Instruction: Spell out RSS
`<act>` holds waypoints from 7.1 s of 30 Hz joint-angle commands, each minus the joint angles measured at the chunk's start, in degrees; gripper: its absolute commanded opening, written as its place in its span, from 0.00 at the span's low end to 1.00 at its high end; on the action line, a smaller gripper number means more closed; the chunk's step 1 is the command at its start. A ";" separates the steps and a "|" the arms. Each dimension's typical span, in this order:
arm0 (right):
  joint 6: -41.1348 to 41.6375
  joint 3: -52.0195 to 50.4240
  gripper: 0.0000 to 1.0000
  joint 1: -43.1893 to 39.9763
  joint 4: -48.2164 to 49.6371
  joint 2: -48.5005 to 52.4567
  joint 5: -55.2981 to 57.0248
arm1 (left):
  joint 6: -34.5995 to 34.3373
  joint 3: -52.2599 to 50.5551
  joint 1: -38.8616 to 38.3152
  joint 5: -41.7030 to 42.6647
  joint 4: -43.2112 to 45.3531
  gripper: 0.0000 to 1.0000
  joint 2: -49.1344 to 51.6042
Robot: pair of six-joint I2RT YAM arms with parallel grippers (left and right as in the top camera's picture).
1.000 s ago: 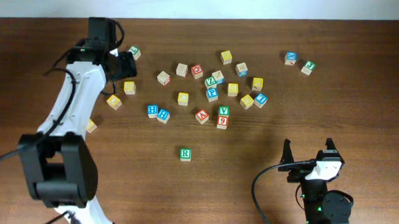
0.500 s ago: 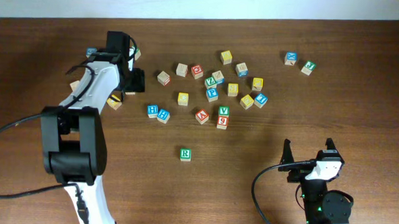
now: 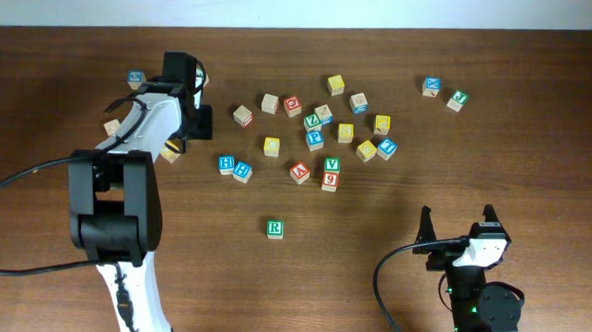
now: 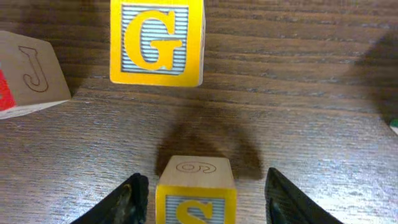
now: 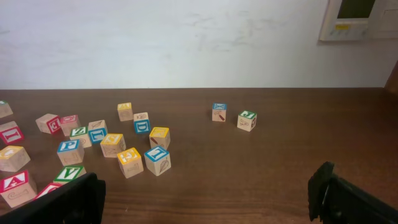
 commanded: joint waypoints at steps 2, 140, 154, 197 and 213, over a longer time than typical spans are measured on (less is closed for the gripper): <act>0.63 -0.31 0.98 0.22 -0.33 -0.33 0.68 | 0.46 -0.15 0.26 -0.55 0.17 0.45 0.50; 0.63 -0.31 0.98 0.22 -0.33 -0.33 0.68 | -33.53 -31.54 -40.63 -0.35 1.40 0.22 -23.63; 0.63 -0.31 0.98 0.22 -0.33 -0.33 0.68 | -39.45 -30.21 -40.63 -0.17 0.96 0.20 -23.63; 0.90 -0.31 0.98 0.33 0.72 -0.33 -12.85 | -27.98 -15.50 13.27 -0.09 -30.32 0.99 -39.58; 18.80 12.72 0.98 0.31 39.01 3.78 -27.17 | -27.98 -15.50 13.27 -0.09 -30.34 0.99 -39.58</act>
